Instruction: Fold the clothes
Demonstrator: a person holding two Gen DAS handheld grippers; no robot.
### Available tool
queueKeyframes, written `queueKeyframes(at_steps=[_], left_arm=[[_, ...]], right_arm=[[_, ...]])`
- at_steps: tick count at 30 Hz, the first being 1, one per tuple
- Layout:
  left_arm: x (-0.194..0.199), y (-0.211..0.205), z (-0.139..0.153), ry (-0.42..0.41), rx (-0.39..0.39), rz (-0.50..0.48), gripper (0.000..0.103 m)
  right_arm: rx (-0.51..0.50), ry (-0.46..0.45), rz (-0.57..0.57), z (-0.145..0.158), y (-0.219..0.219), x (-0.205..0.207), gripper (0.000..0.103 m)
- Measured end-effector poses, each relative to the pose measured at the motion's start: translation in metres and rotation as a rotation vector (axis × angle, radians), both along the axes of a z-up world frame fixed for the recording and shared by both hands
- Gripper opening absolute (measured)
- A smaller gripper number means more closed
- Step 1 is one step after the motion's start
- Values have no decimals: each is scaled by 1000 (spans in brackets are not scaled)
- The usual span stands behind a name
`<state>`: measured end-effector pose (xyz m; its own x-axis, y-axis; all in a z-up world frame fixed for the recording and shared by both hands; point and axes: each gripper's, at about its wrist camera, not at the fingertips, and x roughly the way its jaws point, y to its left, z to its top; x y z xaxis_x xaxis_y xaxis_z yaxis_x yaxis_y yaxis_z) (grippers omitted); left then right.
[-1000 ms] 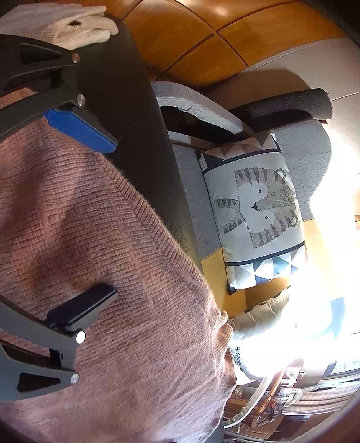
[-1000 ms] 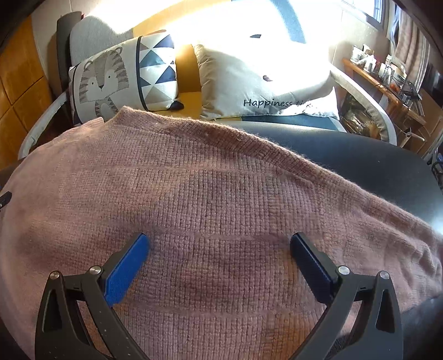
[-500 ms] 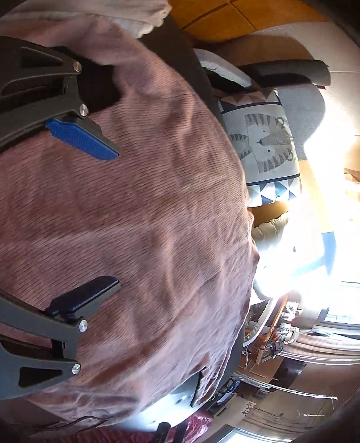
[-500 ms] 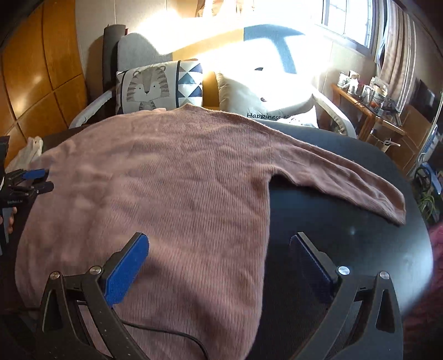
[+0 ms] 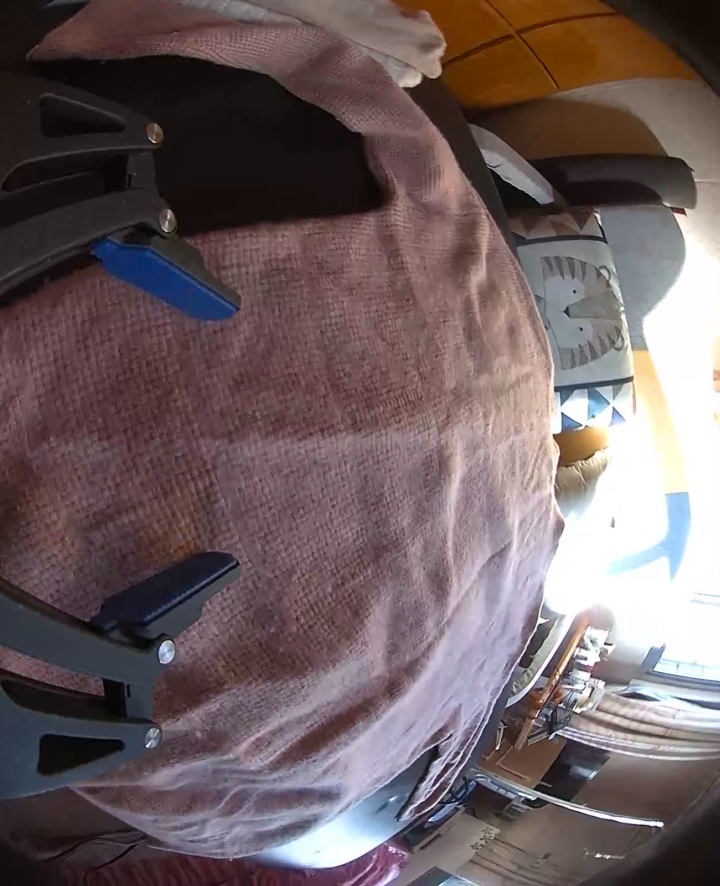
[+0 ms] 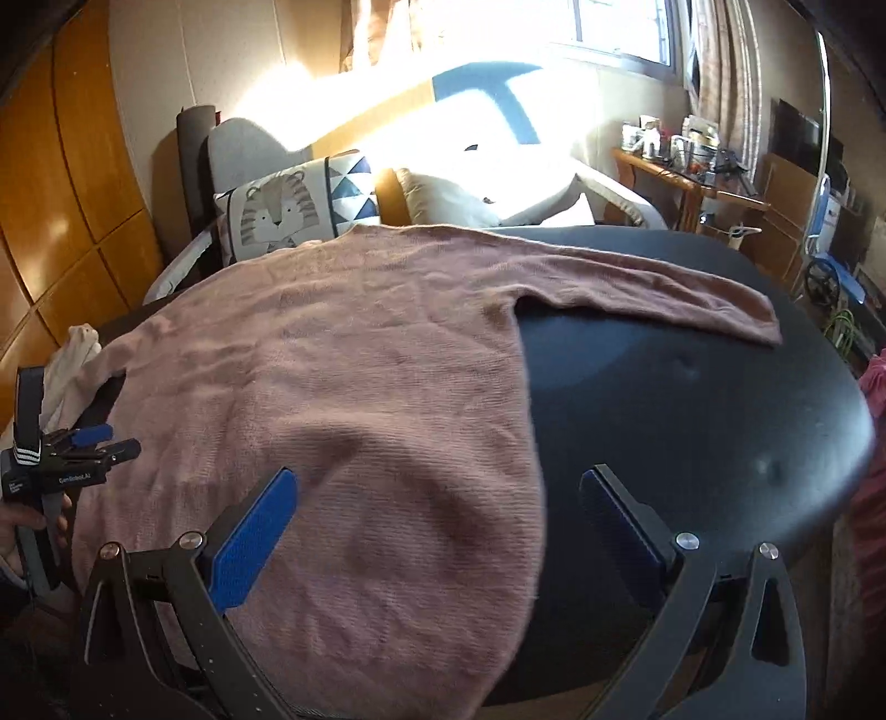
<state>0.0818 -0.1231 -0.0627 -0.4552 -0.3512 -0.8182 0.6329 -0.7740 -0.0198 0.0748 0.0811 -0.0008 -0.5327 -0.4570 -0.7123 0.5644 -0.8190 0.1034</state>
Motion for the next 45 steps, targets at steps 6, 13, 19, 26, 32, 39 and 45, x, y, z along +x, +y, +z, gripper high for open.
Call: queueKeyframes(at_steps=[6, 13, 19, 26, 32, 39, 45], left_arm=[[19, -4, -10, 40, -50, 6, 96], [33, -13, -11, 17, -36, -2, 97], [6, -9, 13, 25, -13, -27, 86], [-42, -21, -6, -15, 3, 4, 87], [-44, -30, -14, -14, -32, 4, 101], [-50, -42, -15, -13, -11, 10, 103], [-10, -18, 5, 37, 45, 19, 88]], right_arm=[[122, -56, 62, -61, -66, -6, 103], [140, 29, 146, -73, -43, 10, 103], [64, -7, 82, -41, -68, -9, 103], [176, -78, 99, -68, -115, -43, 103], [150, -82, 104, -73, -116, -58, 103], [140, -86, 114, -78, -112, -60, 103], [75, -43, 97, -51, -83, -37, 103]])
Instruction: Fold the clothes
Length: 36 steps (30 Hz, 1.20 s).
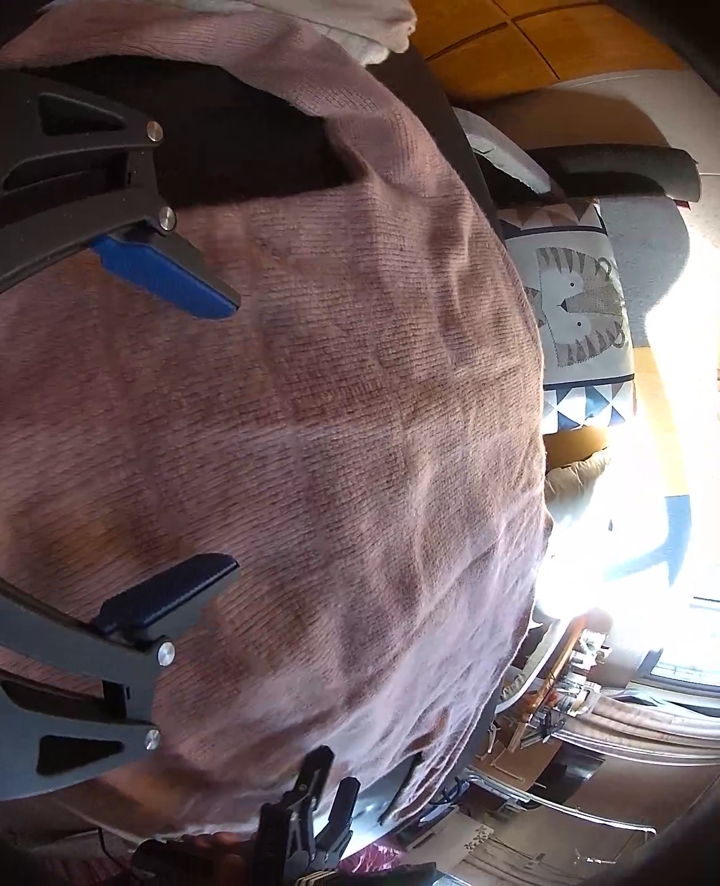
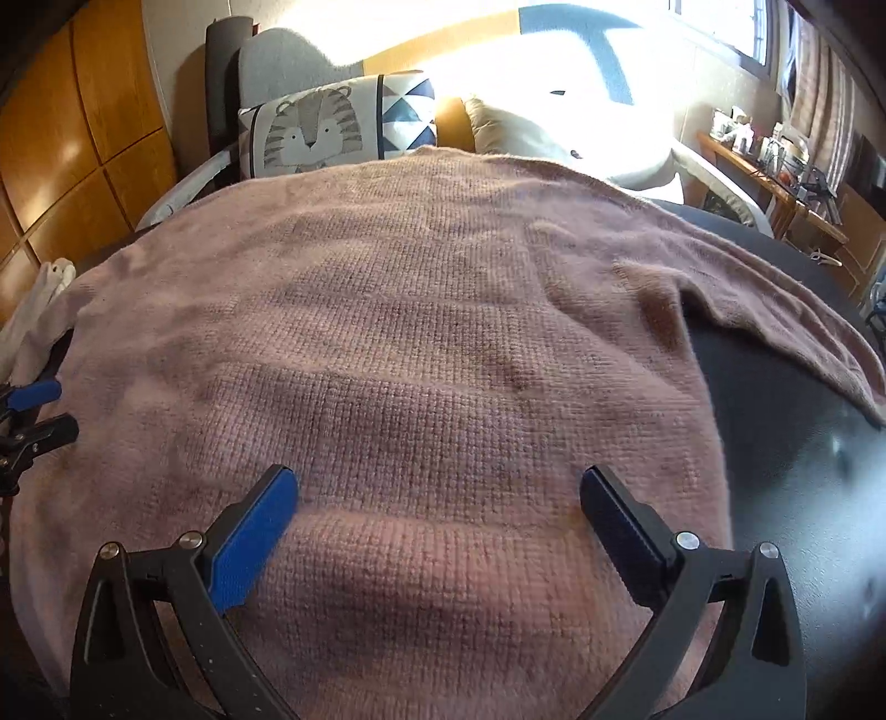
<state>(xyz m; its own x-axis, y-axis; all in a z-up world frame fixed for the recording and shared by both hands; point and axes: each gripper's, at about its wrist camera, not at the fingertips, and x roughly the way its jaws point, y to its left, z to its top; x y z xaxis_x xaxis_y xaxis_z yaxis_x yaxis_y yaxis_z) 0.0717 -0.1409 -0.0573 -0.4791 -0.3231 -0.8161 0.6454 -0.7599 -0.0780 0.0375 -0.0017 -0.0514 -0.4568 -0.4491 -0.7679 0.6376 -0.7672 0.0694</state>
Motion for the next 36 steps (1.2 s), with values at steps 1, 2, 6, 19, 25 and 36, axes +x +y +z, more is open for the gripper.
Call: queueKeyframes(at_steps=[1, 2, 6, 19, 25, 36], left_arm=[[11, 6, 4, 11, 3, -6, 88], [25, 11, 6, 17, 13, 2, 88], [79, 29, 7, 36, 75, 53, 88], [155, 43, 5, 97, 129, 182, 87], [173, 30, 23, 133, 101, 249, 85], [177, 24, 29, 169, 122, 250, 85]], right_arm=[[-24, 5, 0, 7, 11, 6, 103], [-30, 16, -7, 11, 21, 13, 103], [-21, 29, -51, 15, 61, 39, 103], [16, 134, 466, 20, -41, 220, 103], [27, 122, 684, 7, -108, 283, 103], [202, 124, 619, -31, -139, 282, 86]])
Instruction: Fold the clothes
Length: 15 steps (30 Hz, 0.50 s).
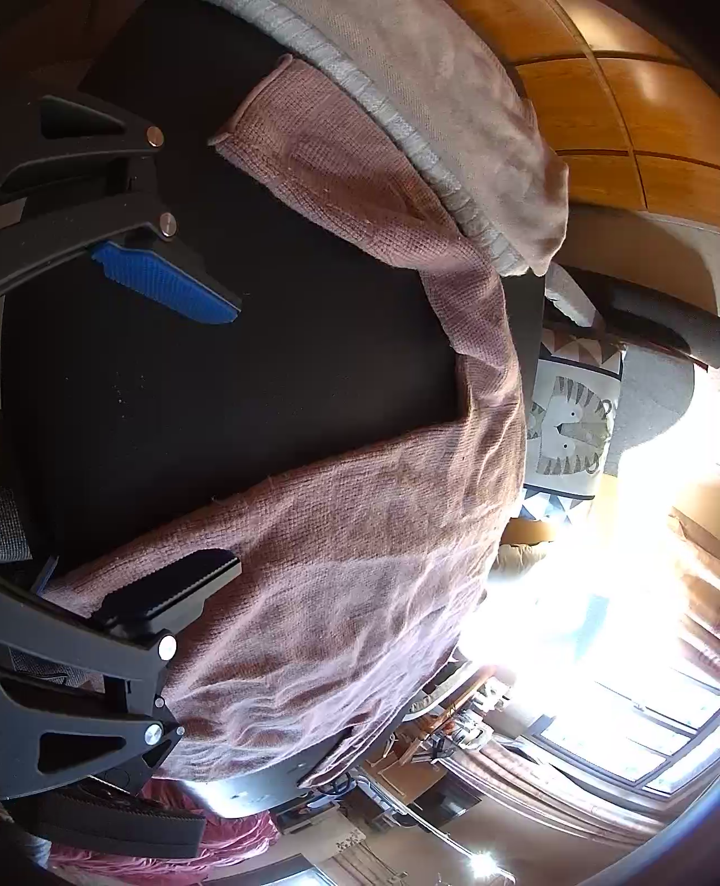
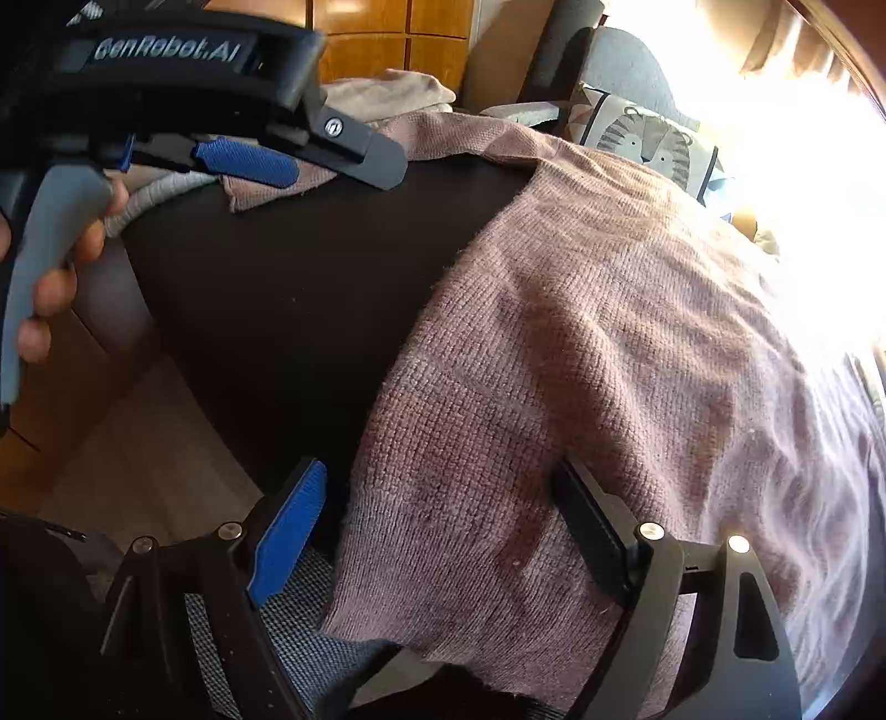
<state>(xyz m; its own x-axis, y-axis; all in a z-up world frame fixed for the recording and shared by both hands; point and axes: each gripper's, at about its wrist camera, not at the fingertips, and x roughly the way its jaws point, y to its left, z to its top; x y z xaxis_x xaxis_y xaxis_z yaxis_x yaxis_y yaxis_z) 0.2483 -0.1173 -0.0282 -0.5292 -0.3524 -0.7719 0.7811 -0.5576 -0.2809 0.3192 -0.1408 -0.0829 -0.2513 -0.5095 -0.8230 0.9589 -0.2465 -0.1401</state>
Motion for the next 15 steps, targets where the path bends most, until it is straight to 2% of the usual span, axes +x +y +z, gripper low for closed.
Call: queueKeyframes(at_steps=[2, 5, 6, 7, 8, 11, 15], left_arm=[[2, 0, -2, 10, 12, 0, 85], [0, 1, -7, 8, 22, -15, 85], [0, 1, -9, 15, 28, -18, 85], [0, 1, -10, 21, 34, -22, 85], [1, 0, -12, 28, 43, -24, 85], [2, 0, -17, 32, 64, -31, 85], [-2, 1, -24, 36, 81, -45, 85]], right_arm=[[3, 9, 10, -1, -1, 2, 83], [5, 4, 33, 2, 0, 6, 64], [4, 2, 35, 5, 0, 6, 47], [5, 5, 26, 7, 0, 3, 20], [1, -19, -1, 9, 2, -6, 12], [-15, -108, -89, 16, 8, -35, 12], [-137, -230, -206, 44, 29, -77, 12]])
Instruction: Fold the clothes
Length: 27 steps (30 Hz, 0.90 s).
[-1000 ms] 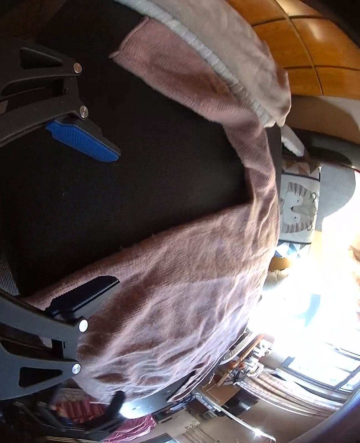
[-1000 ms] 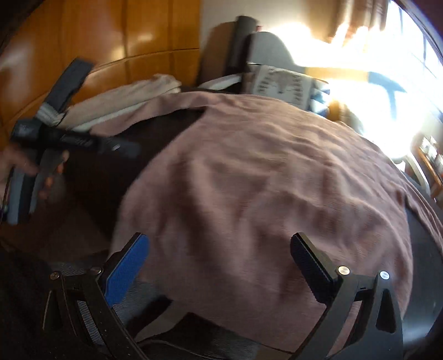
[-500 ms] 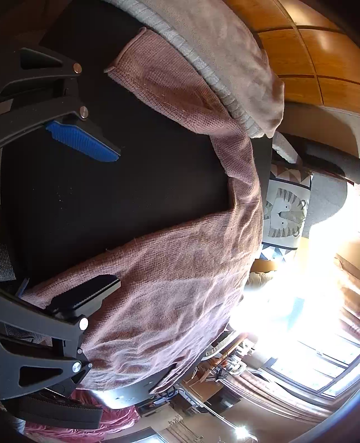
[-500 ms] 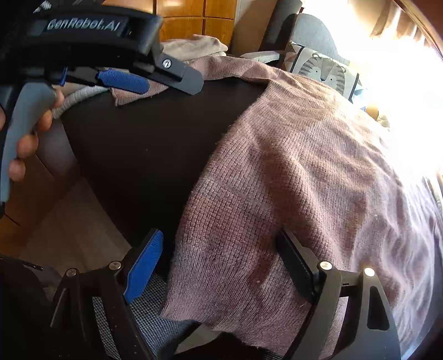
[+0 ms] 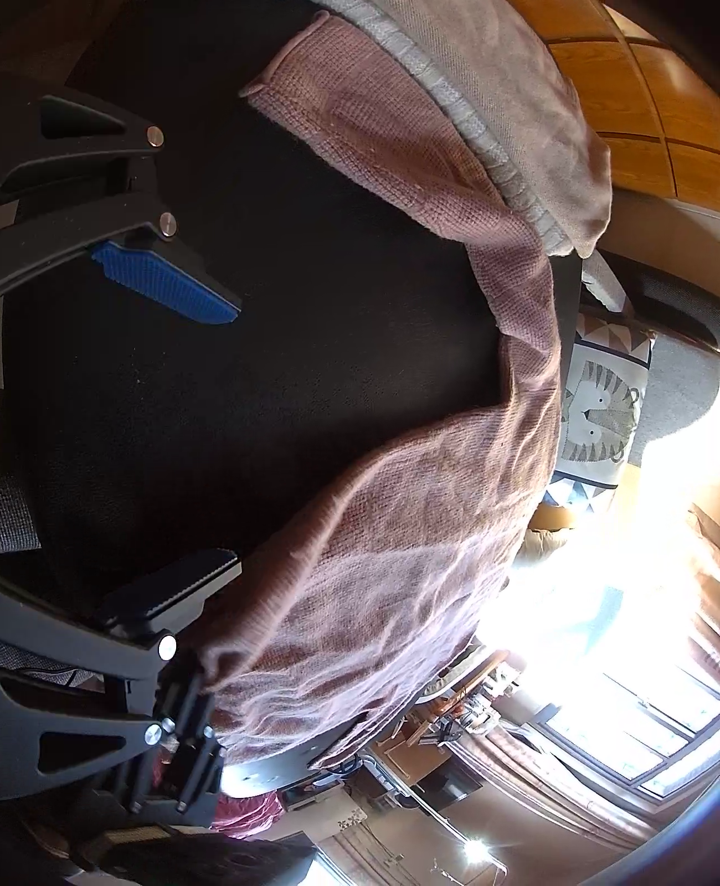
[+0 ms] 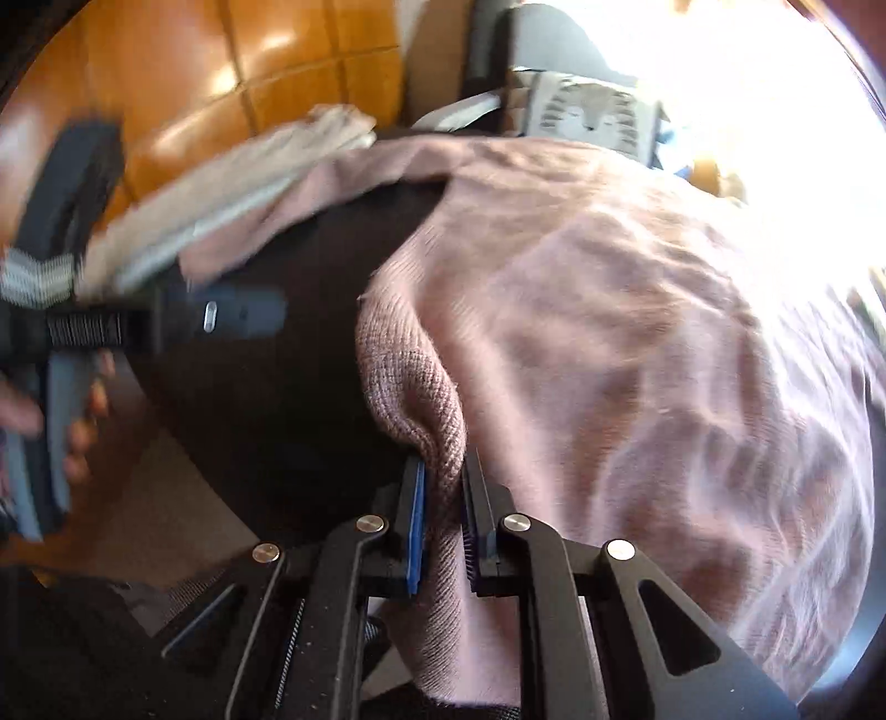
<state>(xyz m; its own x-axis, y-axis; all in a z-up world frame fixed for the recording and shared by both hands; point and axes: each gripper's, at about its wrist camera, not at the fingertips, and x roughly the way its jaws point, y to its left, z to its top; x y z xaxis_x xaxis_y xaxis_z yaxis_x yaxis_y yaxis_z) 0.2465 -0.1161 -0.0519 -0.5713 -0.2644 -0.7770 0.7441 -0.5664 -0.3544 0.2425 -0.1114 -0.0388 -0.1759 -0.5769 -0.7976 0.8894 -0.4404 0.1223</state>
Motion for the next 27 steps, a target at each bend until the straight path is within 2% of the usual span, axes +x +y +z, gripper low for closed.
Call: queueKeyframes(at_steps=[7, 13, 15, 19, 22, 24, 26, 27], left_arm=[[-13, -4, 2, 65, 43, -25, 85], [-28, -5, -1, 96, 74, -51, 85], [-32, -5, -1, 96, 76, -59, 85], [-26, -11, 6, 103, 60, -32, 85], [-11, -22, 19, 113, 18, 15, 85], [-5, -30, 27, 110, -2, 38, 85], [-6, -36, 33, 102, -13, 52, 85], [-8, -37, 35, 101, -19, 50, 85]], right_arm=[[-147, -68, -147, 41, 26, -57, 12], [-188, -98, -150, 58, 21, -66, 12], [-192, -85, -129, 67, 32, -59, 12], [-188, -94, -39, 68, 18, -38, 12], [-142, -105, 61, 50, 4, -14, 15], [-101, -139, 114, 26, -4, 2, 17], [-58, -176, 165, 1, -11, 19, 35], [-35, -186, 189, -10, -13, 27, 55]])
